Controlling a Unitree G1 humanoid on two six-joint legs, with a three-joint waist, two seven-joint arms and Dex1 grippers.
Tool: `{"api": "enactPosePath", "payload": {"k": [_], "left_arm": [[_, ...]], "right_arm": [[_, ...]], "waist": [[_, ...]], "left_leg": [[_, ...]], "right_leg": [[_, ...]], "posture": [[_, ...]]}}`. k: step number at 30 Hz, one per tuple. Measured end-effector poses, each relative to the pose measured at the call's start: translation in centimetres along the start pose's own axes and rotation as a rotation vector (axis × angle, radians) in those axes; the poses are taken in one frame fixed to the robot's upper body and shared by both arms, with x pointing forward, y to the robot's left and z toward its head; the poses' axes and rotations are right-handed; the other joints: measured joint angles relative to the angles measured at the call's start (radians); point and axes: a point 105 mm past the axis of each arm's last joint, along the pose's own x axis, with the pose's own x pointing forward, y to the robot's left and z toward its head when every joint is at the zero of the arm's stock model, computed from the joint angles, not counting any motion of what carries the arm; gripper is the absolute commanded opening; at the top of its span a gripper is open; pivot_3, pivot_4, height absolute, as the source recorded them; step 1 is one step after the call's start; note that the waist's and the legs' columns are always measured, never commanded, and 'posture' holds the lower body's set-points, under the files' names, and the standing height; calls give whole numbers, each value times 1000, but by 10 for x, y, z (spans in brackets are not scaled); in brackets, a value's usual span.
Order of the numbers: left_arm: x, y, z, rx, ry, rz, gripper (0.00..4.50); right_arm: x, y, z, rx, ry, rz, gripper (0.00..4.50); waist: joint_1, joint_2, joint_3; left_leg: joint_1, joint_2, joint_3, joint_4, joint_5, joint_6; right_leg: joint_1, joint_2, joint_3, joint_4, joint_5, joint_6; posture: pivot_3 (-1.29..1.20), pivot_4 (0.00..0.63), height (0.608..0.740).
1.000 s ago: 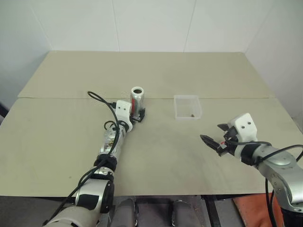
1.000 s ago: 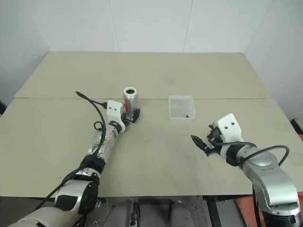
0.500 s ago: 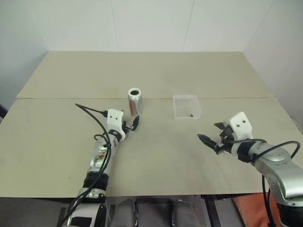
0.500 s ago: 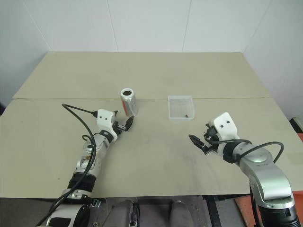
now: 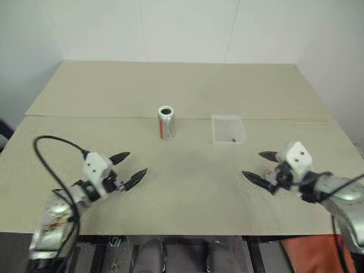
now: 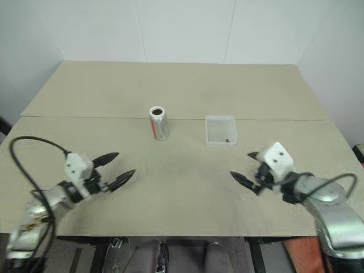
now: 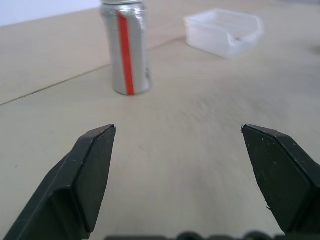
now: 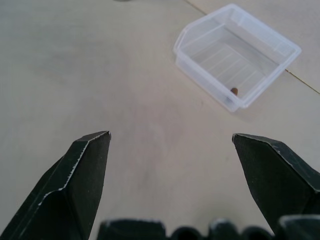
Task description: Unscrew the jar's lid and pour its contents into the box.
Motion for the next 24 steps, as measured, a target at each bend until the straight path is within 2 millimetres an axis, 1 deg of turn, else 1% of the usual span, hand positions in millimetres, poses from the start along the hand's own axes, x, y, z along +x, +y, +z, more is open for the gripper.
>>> {"api": "enactPosePath", "payload": {"k": [1,3,6,9,12,17,20,24], "left_arm": [[-5,0,4,6,1,-16,4357],[-16,-9,18,-17,-27,-74,4357],[-28,-19,36,-39,-48,-156,4357],[-29,-29,46,-31,-65,-209,4357],[-28,-32,47,-36,-67,-224,4357],[-26,-31,42,-20,-43,-221,4357],[-25,-29,42,-13,-43,-213,4357],[-25,-23,38,-16,-26,-205,4357]], "right_arm": [[-7,0,2,-25,-9,16,4500],[-22,0,9,-80,-44,68,4500],[-37,-4,13,-129,-44,109,4500],[-45,-3,13,-139,-46,156,4500],[-46,-3,10,-143,-41,176,4500],[-44,-12,8,-180,-31,136,4500],[-41,-12,5,-183,-18,130,4500],[-38,-13,4,-207,-22,112,4500]], "waist": [[-1,0,0],[-3,0,0],[-8,0,0],[-7,0,0],[-5,0,0],[-5,0,0],[-5,0,0],[-4,0,0]], "left_leg": [[0,0,0,0,0,0],[2,1,0,0,0,0],[13,2,0,-5,0,-1],[19,1,2,-8,0,-1],[19,0,2,-9,0,-1],[18,-1,3,-9,0,-1],[18,0,3,-9,0,-1],[18,-1,3,-9,0,-1]], "right_leg": [[0,0,0,0,0,0],[2,0,0,0,0,0],[12,1,0,-1,0,-1],[16,0,2,-2,-1,-1],[15,1,2,-2,-1,-1],[14,1,3,-2,-1,-1],[14,1,3,-3,-1,-1],[14,1,3,-3,-1,-1]], "posture": [[0,150,740],[0,150,740],[0,150,740],[0,150,740],[0,150,740],[0,150,740],[0,150,740],[0,150,740]]}}
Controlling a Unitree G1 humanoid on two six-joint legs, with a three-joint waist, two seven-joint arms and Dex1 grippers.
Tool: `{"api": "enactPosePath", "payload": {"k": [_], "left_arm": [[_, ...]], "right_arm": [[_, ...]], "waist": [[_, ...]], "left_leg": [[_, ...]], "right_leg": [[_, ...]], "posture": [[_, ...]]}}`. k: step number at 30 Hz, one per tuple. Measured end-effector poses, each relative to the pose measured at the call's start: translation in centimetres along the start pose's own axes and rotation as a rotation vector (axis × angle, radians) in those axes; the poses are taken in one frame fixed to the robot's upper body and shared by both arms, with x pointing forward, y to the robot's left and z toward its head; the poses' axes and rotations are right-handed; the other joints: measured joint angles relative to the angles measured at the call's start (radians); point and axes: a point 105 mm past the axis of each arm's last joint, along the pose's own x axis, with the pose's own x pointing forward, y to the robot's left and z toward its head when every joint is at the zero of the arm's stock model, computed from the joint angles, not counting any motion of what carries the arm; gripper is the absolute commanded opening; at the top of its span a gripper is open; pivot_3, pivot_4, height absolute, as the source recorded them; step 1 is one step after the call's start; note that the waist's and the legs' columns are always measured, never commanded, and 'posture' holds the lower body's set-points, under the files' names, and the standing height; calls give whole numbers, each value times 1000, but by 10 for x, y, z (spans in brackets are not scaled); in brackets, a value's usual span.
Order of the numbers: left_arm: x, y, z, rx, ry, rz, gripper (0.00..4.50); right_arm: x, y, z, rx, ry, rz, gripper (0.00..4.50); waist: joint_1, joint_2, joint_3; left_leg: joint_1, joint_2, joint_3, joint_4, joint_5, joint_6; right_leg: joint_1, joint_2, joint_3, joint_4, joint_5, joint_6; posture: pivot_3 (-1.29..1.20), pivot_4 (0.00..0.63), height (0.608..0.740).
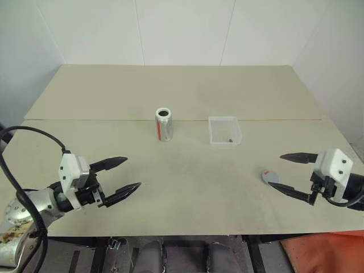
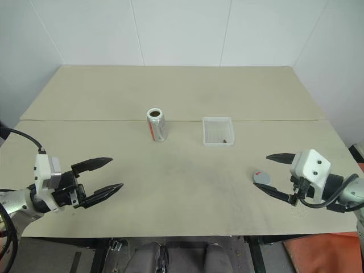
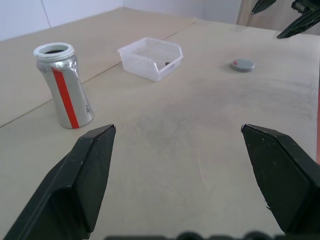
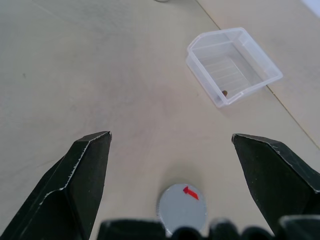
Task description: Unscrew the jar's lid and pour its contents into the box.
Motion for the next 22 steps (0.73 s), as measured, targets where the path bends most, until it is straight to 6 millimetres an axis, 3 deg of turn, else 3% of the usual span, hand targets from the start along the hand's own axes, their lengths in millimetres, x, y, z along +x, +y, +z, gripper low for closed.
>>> {"api": "enactPosePath", "payload": {"k": [9,16,22], "left_arm": [[0,11,6,-15,25,-63,4357],[4,9,4,-37,44,-71,4357],[-9,15,14,-30,40,-33,4357]], "right_arm": [[9,-3,4,41,-94,-54,4500],[31,13,0,75,-122,-15,4500],[32,11,5,53,-128,3,4500]], "waist": [[-1,0,0],[-1,0,0],[-2,0,0]], "left_leg": [[-1,1,0,0,0,0],[-1,1,0,0,0,0],[-1,1,0,0,0,0]], "right_leg": [[-1,0,0,0,0,0],[-1,0,0,0,0,0],[-1,0,0,0,0,0]], "posture": [[0,150,740],[0,150,740],[0,150,740]]}}
